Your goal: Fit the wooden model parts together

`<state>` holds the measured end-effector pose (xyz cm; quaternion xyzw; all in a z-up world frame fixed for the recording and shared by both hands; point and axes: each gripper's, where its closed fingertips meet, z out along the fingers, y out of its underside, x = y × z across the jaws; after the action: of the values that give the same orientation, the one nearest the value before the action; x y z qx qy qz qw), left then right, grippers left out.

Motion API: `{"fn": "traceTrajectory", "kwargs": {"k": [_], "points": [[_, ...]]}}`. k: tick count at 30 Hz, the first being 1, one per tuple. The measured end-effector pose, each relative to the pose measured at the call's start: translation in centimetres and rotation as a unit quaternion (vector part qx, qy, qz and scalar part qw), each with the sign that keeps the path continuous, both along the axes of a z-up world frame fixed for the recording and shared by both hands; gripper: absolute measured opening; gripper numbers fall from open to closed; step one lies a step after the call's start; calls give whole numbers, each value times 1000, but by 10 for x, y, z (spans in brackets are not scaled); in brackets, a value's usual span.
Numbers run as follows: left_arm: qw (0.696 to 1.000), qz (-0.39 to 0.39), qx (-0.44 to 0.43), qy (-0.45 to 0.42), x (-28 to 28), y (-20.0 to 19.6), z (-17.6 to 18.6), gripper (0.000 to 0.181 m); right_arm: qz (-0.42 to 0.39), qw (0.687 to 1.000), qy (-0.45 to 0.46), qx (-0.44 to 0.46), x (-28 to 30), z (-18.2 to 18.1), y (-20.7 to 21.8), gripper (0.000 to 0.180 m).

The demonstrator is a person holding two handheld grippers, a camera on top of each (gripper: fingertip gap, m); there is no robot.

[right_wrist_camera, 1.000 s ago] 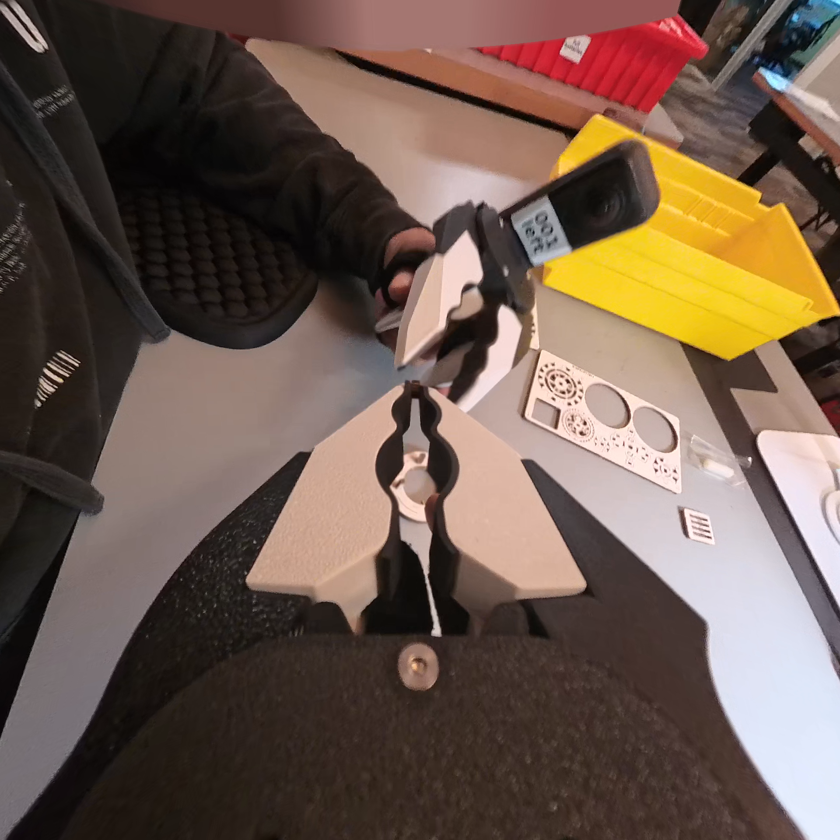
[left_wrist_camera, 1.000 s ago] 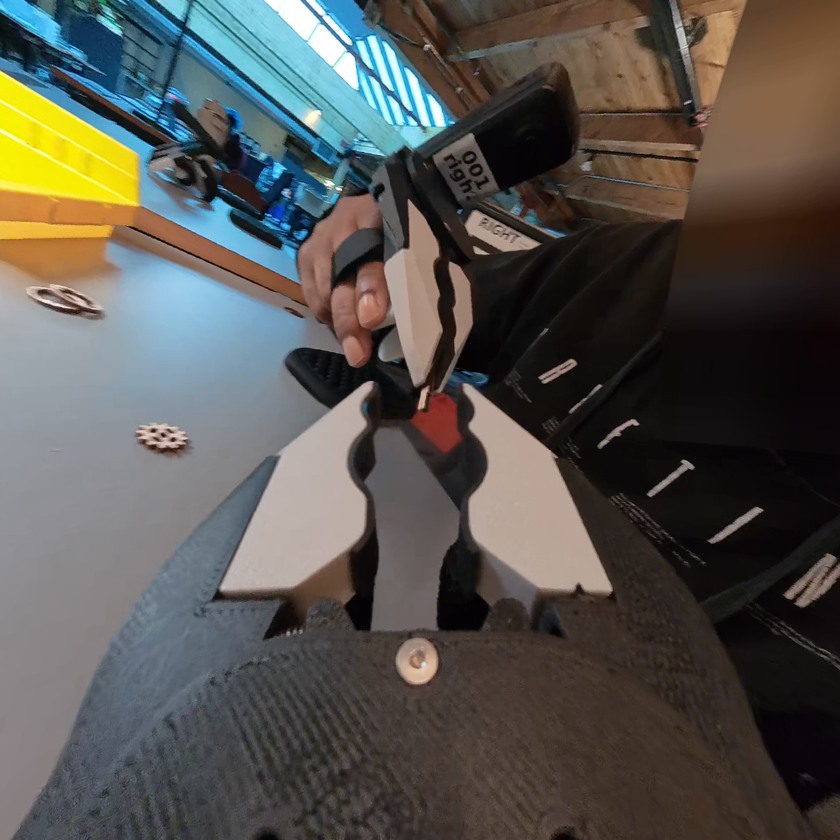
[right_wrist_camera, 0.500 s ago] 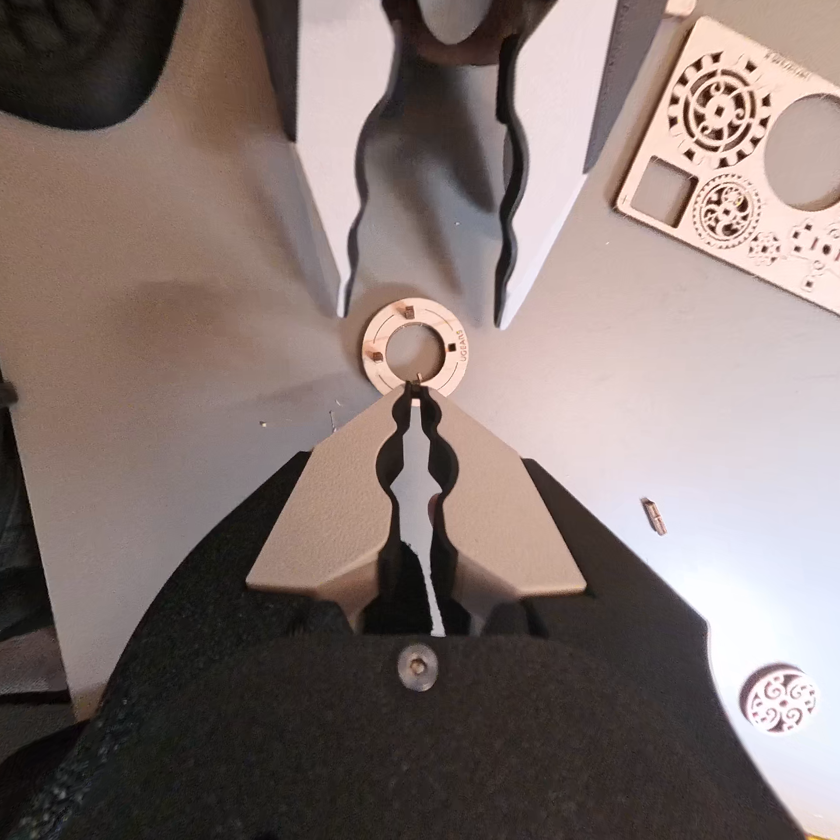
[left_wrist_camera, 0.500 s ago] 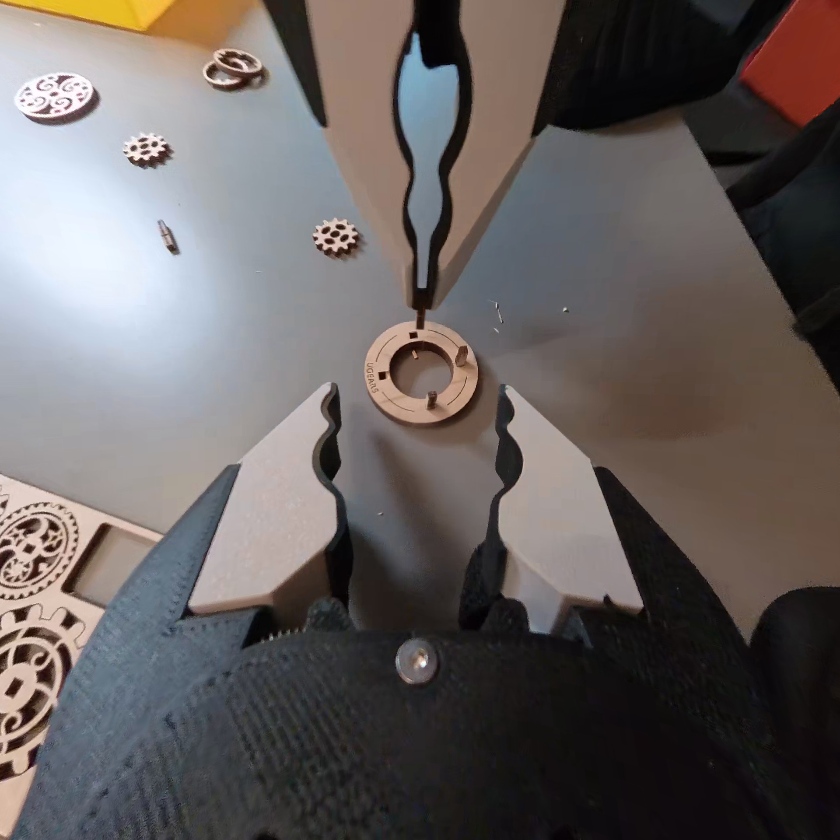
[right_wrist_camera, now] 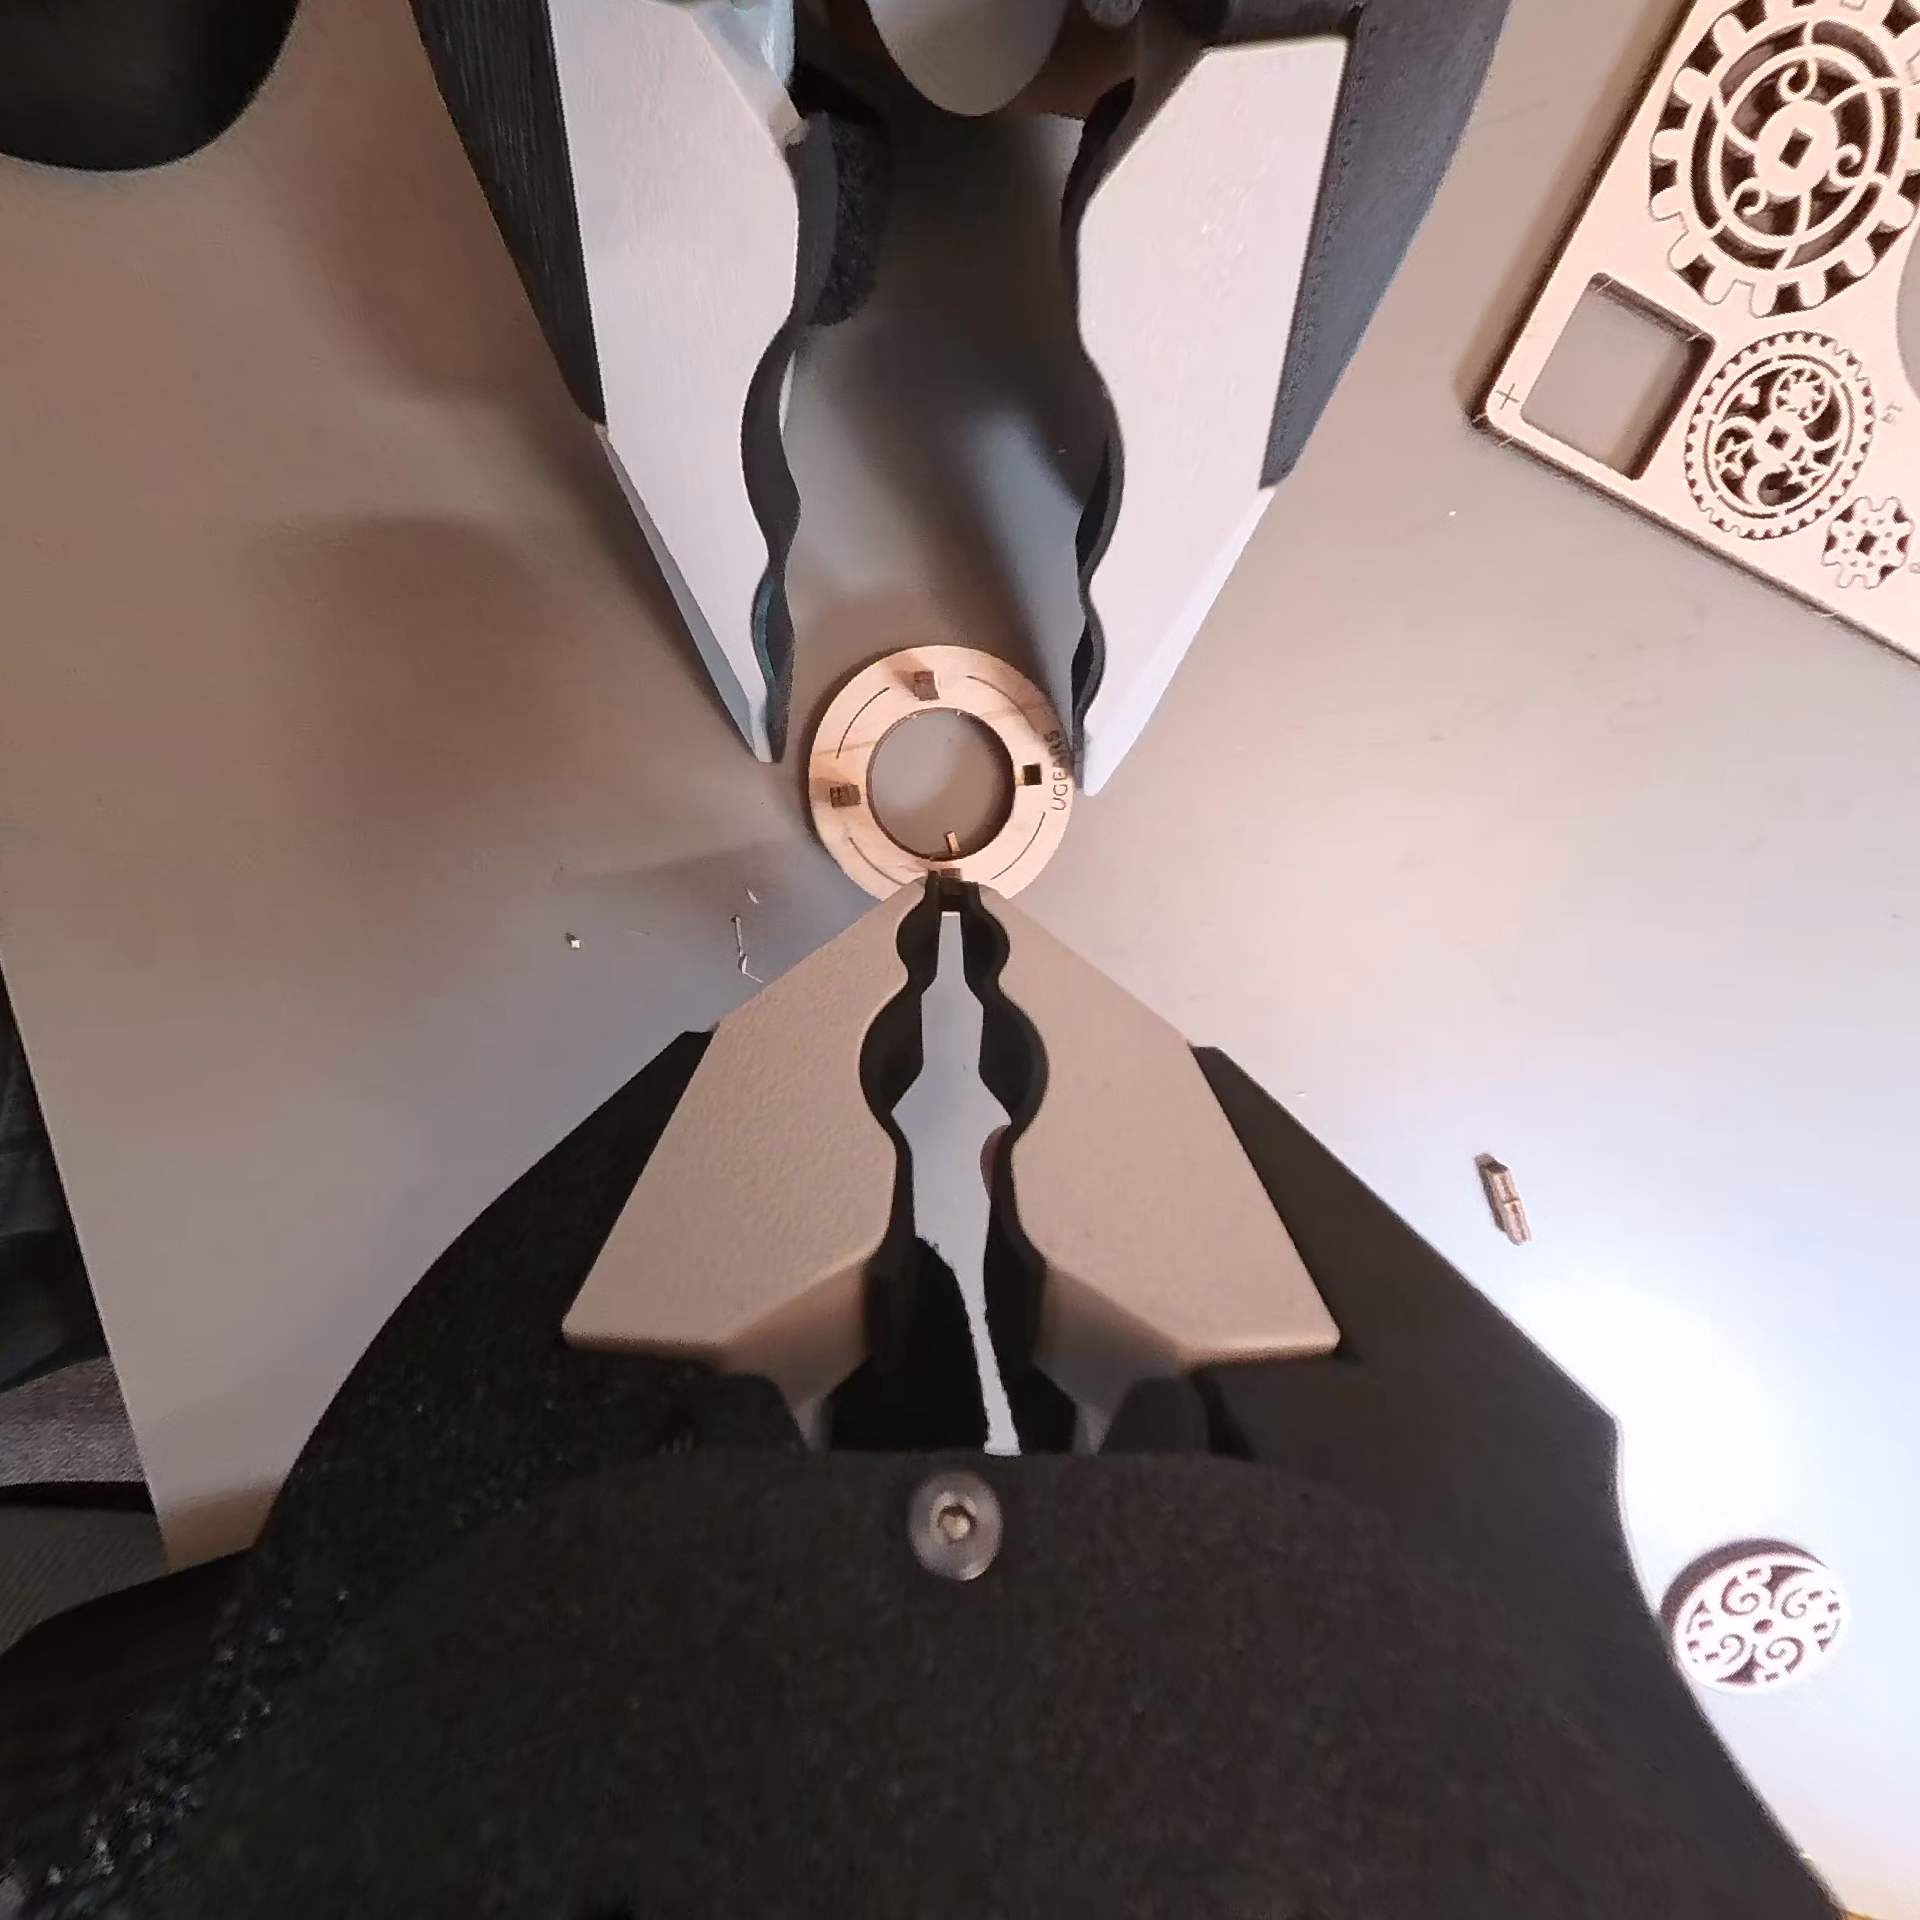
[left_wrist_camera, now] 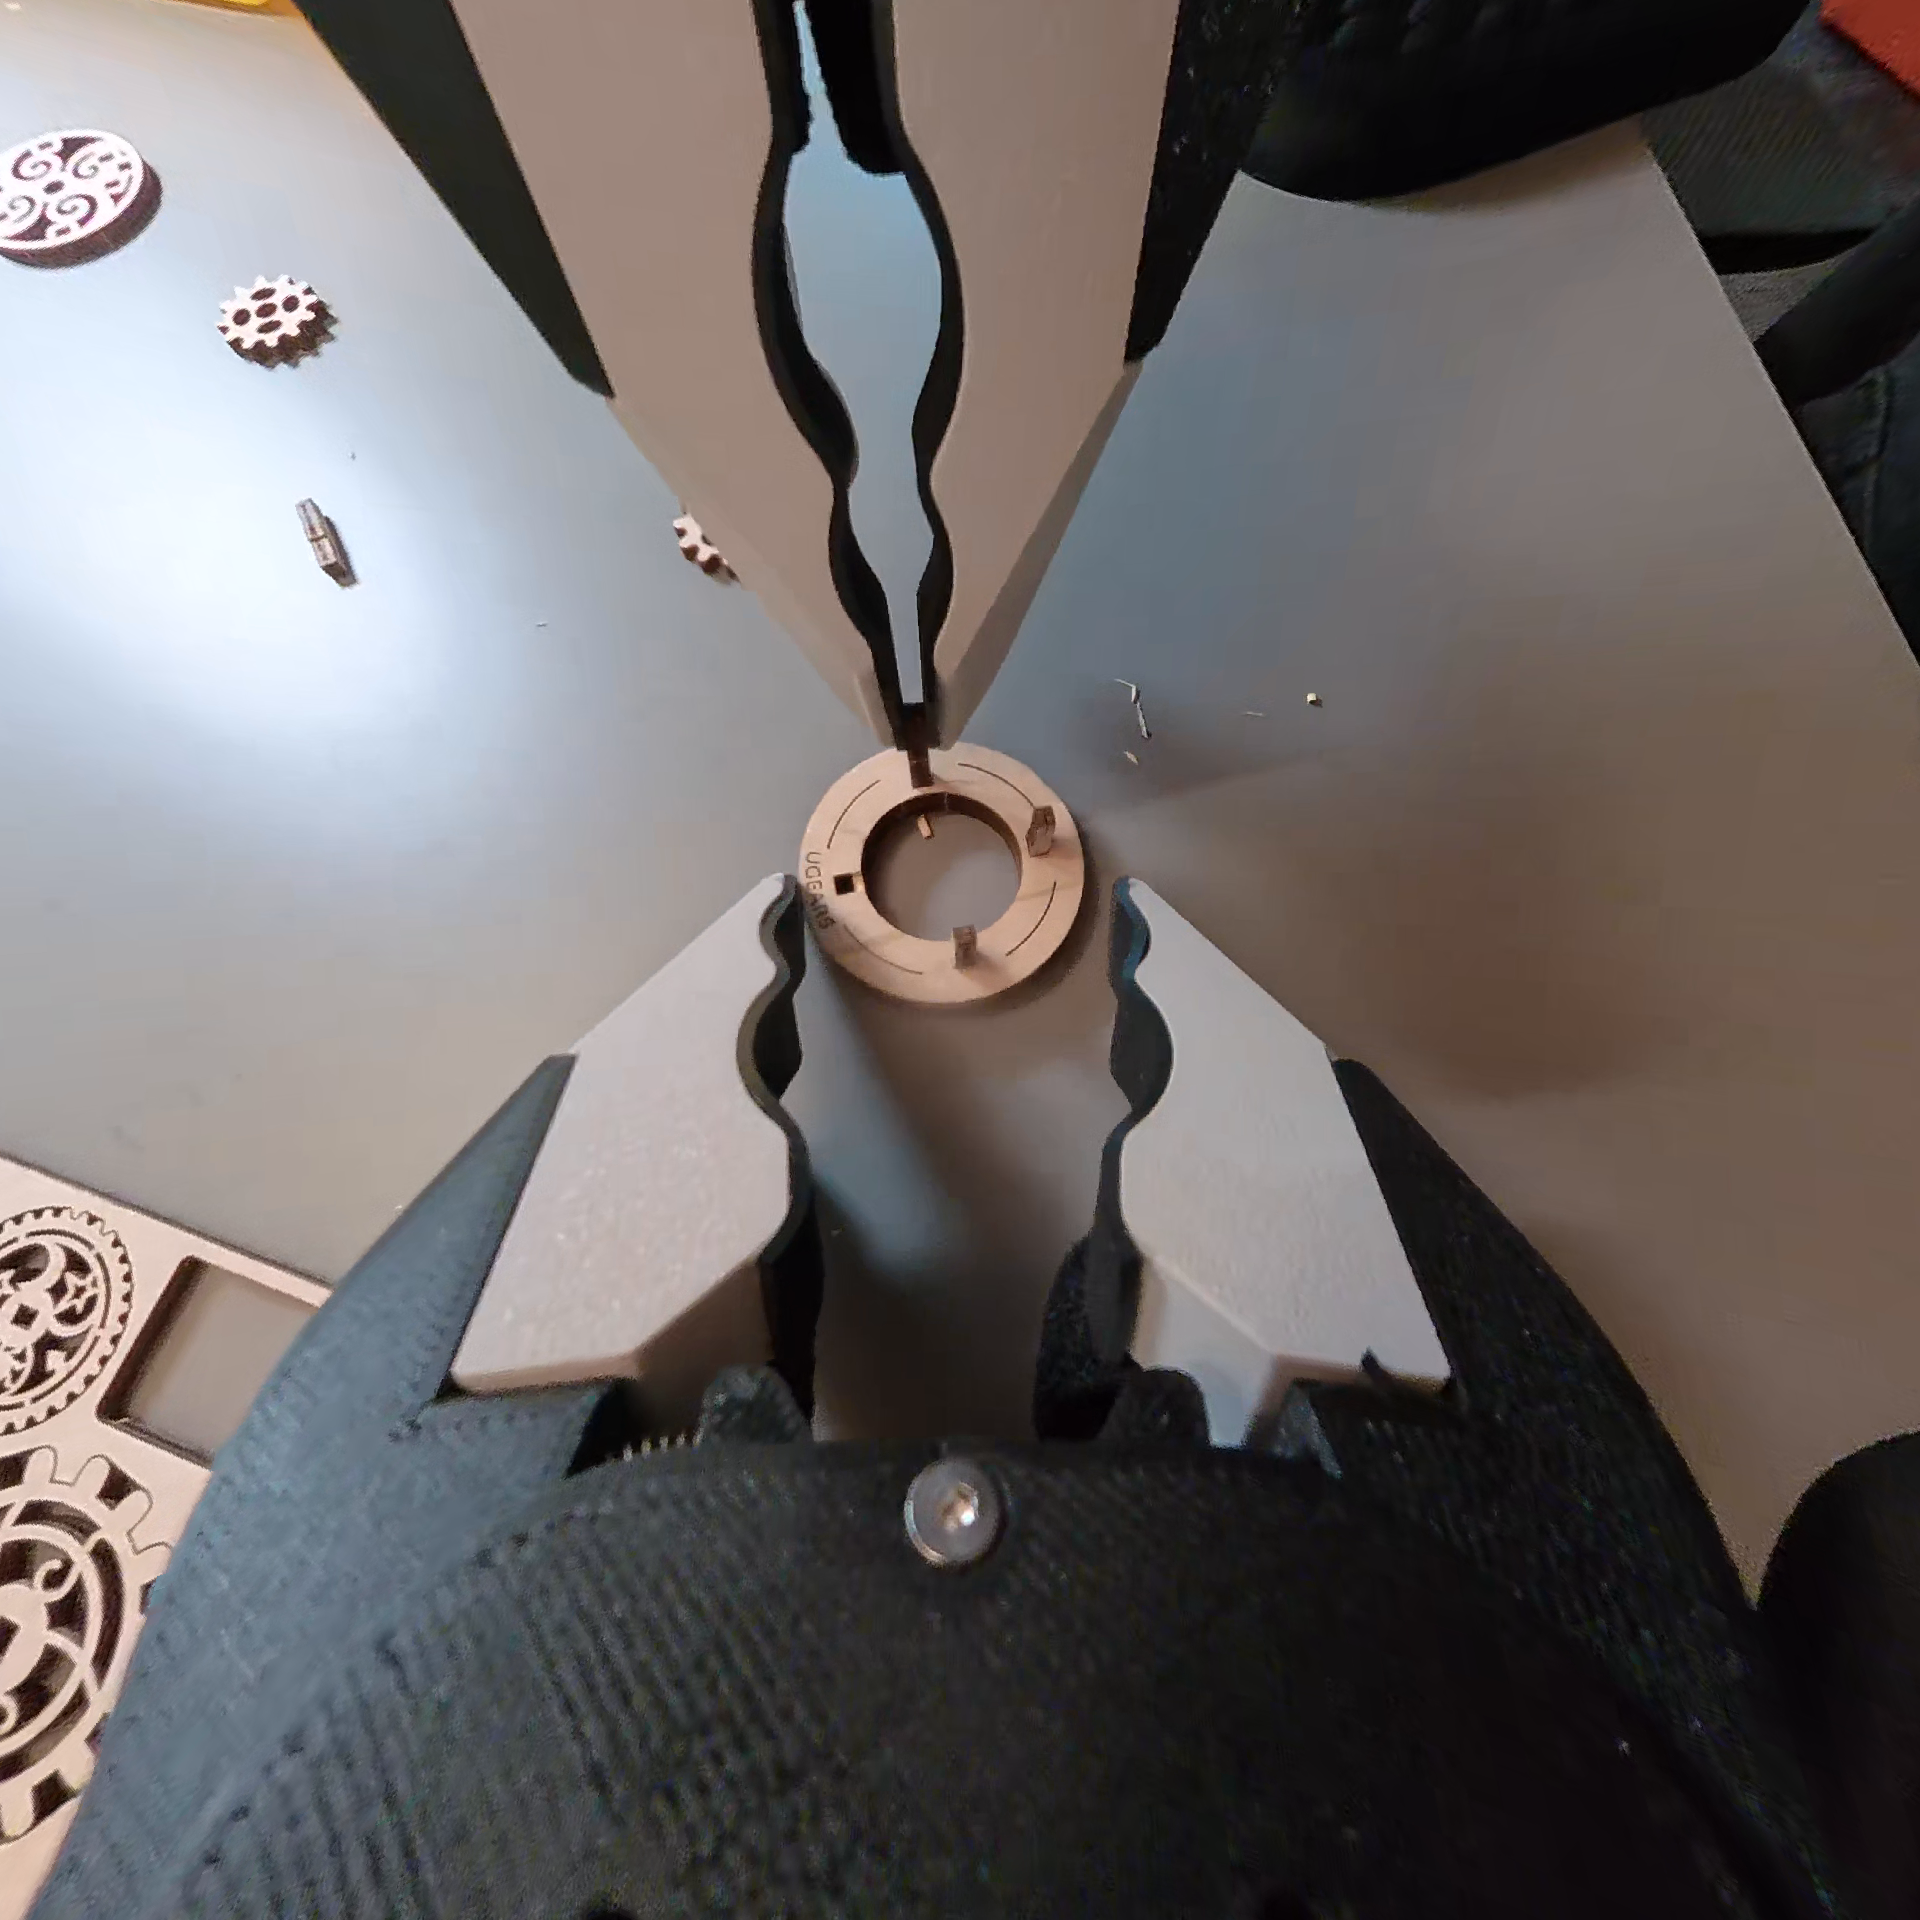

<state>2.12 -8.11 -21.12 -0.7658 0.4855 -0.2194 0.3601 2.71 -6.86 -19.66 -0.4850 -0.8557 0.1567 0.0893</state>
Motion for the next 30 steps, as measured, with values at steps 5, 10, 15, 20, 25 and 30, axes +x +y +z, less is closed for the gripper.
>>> {"fn": "traceTrajectory", "kwargs": {"k": [5, 10, 15, 20, 25, 30], "points": [[1000, 8, -2, -1, -1, 2, 0, 52, 9, 1000, -8, 5, 0, 0, -1, 1], [1000, 6, -2, -1, -1, 2, 0, 52, 26, 999, -12, 18, 0, -1, -1, 1], [1000, 3, -2, -1, -1, 2, 0, 52, 44, 998, -24, 30, -1, -2, -1, 1], [1000, 3, -5, -2, -1, 2, 0, 52, 45, 998, -26, 22, -3, -3, -2, 1], [1000, 3, -4, -2, -1, 2, 0, 52, 43, 998, -25, 30, 0, -7, -1, 1], [1000, 2, -4, -2, -1, 2, 0, 52, 42, 998, -26, 26, -1, -8, -1, 1]]}}
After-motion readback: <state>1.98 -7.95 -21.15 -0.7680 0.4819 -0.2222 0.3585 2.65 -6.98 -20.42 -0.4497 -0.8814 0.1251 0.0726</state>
